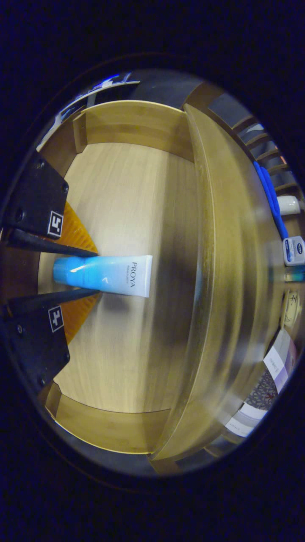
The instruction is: Pull open the drawer, take out the items inside it, and place them on the countertop above the cabinet.
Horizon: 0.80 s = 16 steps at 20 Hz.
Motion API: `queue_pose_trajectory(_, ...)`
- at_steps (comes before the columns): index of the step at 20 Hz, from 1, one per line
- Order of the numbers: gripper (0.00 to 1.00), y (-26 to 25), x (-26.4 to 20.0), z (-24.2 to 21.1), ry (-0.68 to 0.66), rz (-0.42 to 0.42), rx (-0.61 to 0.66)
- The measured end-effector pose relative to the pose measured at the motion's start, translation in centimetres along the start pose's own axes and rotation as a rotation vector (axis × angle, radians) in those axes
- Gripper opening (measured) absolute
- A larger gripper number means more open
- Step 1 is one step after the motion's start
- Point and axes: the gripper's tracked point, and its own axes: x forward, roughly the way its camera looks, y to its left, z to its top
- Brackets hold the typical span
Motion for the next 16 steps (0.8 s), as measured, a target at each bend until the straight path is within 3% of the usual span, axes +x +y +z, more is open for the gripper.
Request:
queue_pose_trajectory(8, 0.45, -2.3, -6.1, -0.7, -0.109, -0.001, 0.03)
queue_pose_trajectory(16, 0.46, -3.0, -12.2, 1.8, -0.221, 0.012, 0.04)
